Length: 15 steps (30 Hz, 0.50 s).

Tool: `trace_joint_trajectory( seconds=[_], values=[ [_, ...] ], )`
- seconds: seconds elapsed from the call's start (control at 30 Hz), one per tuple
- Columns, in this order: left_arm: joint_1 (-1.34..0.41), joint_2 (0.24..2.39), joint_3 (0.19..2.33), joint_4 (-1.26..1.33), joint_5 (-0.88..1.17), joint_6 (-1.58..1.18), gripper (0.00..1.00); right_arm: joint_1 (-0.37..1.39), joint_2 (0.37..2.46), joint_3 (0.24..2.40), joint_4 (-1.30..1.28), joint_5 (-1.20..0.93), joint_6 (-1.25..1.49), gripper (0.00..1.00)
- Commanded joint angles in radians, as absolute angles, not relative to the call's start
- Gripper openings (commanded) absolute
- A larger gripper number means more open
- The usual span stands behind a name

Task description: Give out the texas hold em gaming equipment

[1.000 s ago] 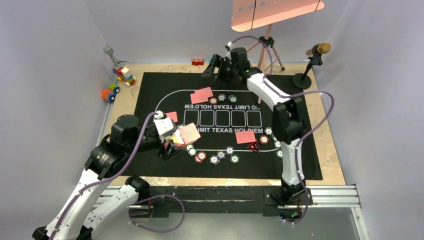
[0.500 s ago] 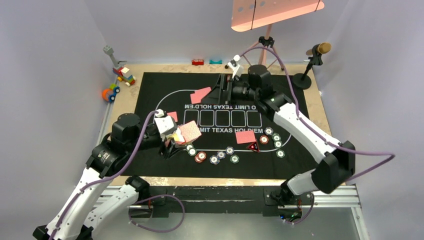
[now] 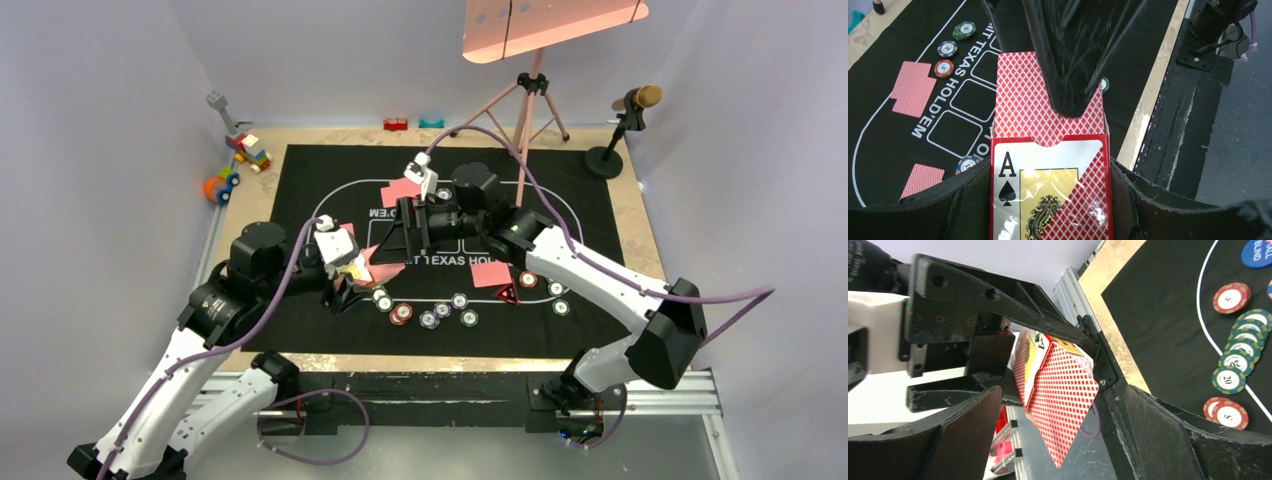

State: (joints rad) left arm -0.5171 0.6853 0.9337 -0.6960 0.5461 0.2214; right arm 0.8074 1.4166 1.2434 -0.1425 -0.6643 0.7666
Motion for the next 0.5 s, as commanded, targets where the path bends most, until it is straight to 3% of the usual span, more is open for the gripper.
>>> trace_joint_trajectory(
  seconds=[0.0,0.2,0.33,0.47],
  values=[
    [-0.509,0.688,0.977,-0.616,0.555,0.229,0.17,0.835,1.447,1.261,-0.101,-0.667,0.774,0.99],
    [-0.507,0.695,0.988,-0.615,0.552,0.233,0.17,0.845,1.456,1.224,-0.023,-0.689,0.813,0.97],
    [-0.507,0.694,0.991,-0.617,0.552,0.232,0.17,0.845,1.466,1.206,-0.005,-0.722,0.842,0.78],
    [-0.506,0.69,0.996,-0.623,0.552,0.232,0.17,0.844,1.472,1.193,-0.003,-0.736,0.854,0.66]
  ],
)
